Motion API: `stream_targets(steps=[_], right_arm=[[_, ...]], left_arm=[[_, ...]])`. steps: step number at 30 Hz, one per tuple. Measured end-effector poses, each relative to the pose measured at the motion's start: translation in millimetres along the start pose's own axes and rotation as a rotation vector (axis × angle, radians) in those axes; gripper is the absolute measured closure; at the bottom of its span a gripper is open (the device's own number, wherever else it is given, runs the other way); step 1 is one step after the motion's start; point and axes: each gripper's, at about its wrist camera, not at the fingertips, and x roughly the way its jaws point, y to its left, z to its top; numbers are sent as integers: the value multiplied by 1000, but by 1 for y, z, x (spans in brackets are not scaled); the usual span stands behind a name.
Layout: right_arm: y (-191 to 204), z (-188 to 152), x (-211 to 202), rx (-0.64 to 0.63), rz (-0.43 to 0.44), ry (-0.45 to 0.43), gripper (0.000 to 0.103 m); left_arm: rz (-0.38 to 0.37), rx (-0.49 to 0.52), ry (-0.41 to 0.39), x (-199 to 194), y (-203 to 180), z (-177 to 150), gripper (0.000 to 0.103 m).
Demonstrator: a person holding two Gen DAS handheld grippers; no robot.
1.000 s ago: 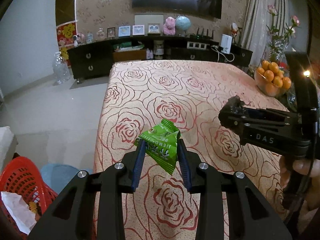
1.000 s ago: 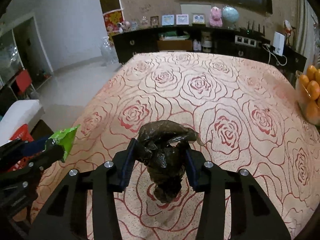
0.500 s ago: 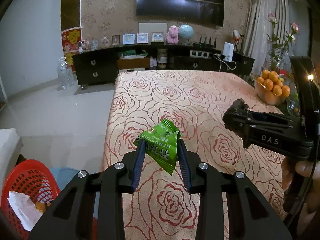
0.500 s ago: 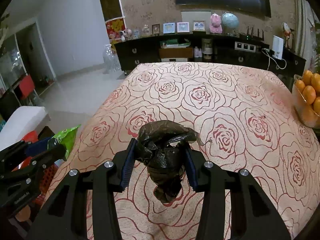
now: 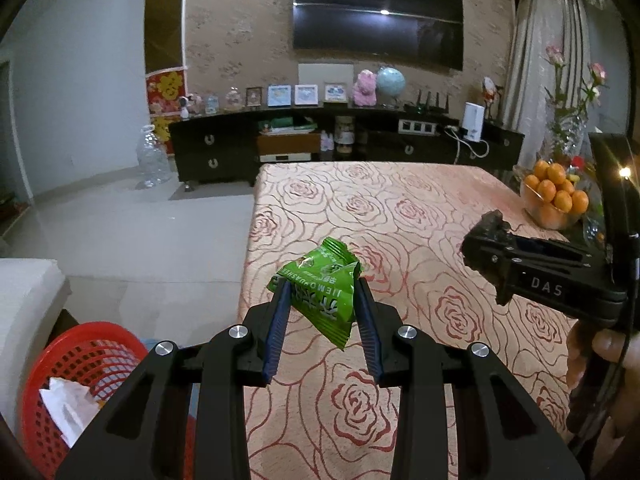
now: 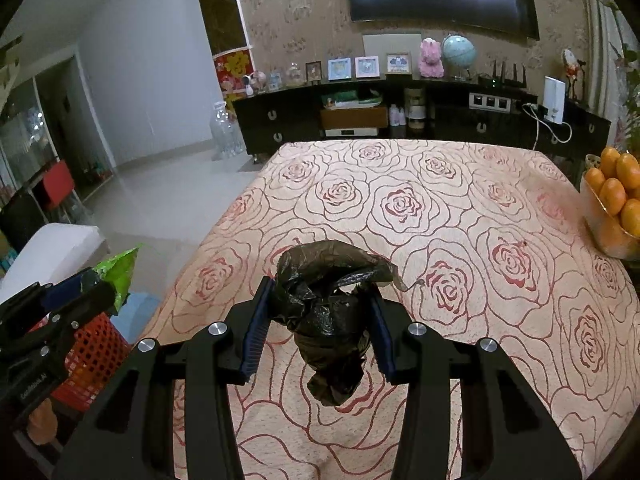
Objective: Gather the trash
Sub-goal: 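Carry the green packet and black bag over the red wastebasket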
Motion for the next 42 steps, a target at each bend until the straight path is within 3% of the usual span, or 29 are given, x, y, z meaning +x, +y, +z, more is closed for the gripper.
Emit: stream_targets(steps=[10,20,29,42], right_arm=[[17,5,-10,-10,39,-21,60],[53,12,-16,-56,110,-45,60],[97,11,-11,-75,249,-4,60],[187,5,4,-192,432,99,60]], left_arm=[[94,-43,-22,-29,29,0,71],[230,-126,-29,-71,86,-9,71],[356,-191,-12,-92,132,-28,71],[398,-298,35,-97,187,-57,71]])
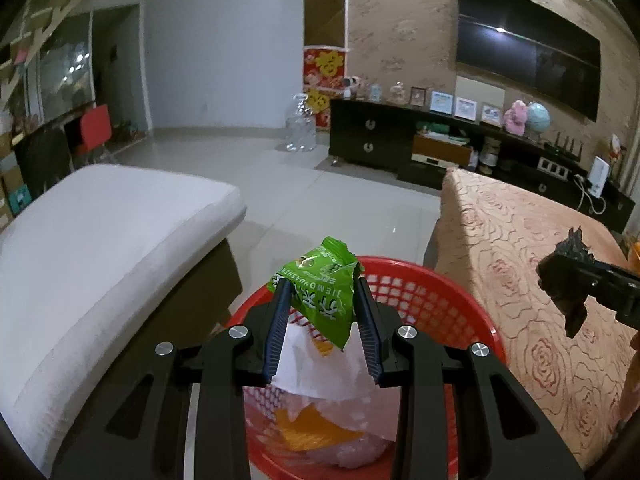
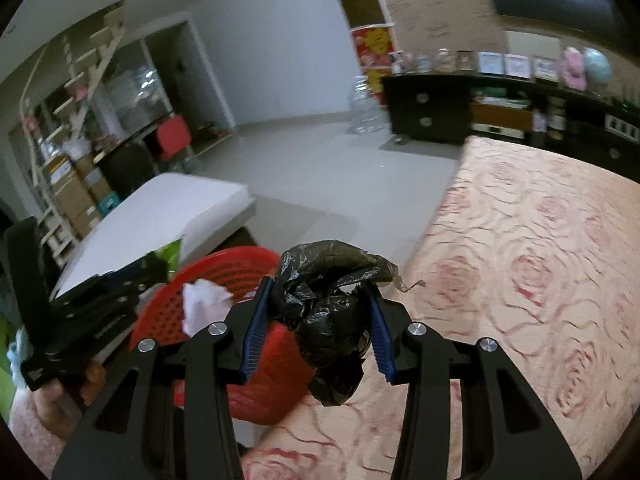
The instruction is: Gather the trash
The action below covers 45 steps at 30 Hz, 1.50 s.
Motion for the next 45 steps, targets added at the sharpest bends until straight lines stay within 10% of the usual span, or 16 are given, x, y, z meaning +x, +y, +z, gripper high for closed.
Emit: stream_targets(steps=[12,21,45], right_arm=[[49,13,43,-65,152,91,60],[45,10,46,-4,211,102,34],[28,0,-20,-48,3,-72,7]], left_arm=[[-1,-19,35,7,12,-4,71],[1,17,24,3,8,-7,39],[17,-94,-92,-50,18,0,18]])
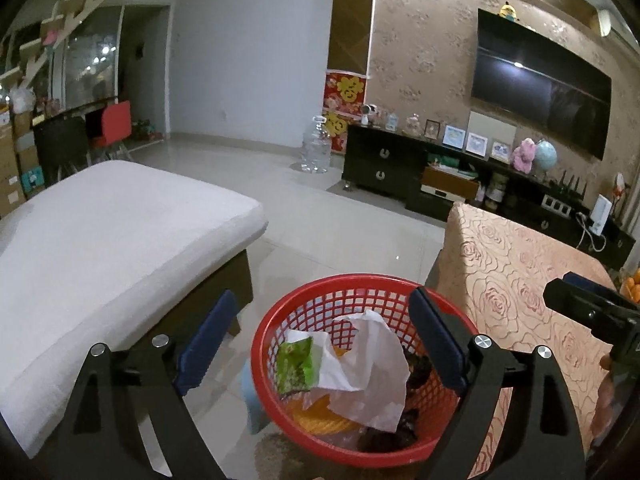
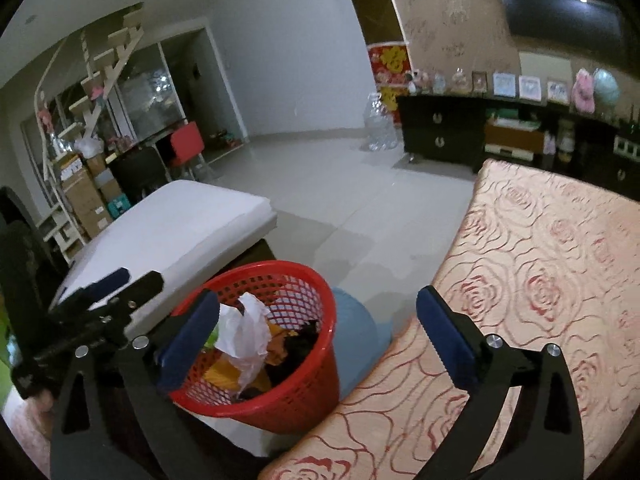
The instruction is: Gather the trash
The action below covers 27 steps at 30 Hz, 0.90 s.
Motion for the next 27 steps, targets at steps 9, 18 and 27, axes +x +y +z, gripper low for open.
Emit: stream_targets(steps=[9,18,27], right_arm=[[2,-18,-14,-1,-12,-3,7],[14,-30,-39,-59,-44,-49,7],[14,-40,-51,-56,-49,-43,7]], left_arm=[[43,-15,-12,-34,4,-2,14],[82,9,21,-54,-7,-19,12],[127,37,40,-61,-18,-30,12]])
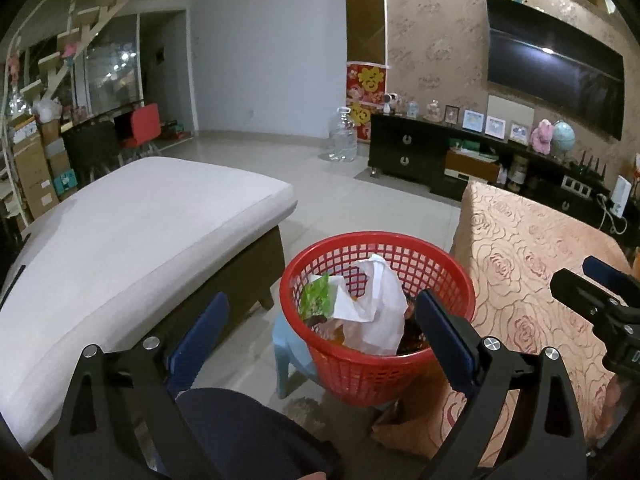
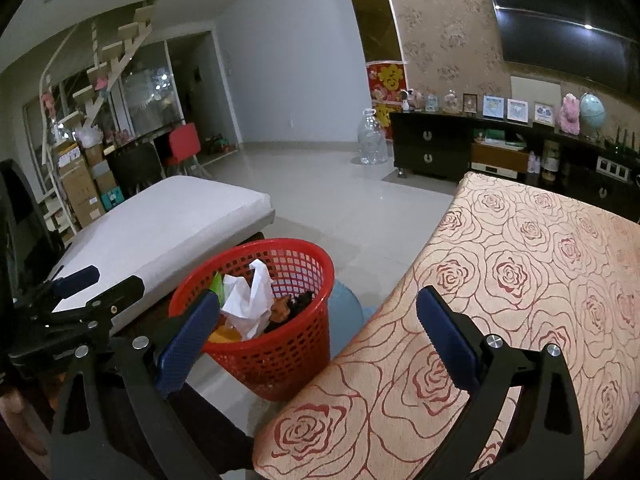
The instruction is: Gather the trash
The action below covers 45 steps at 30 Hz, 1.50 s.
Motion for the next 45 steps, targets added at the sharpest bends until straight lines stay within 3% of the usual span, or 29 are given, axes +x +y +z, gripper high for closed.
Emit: stream_targets(steps=[45], right_arm=[[3,-6,4,0,-5,30,7]], left_arm=[[19,8,19,3,-3,-4,12]])
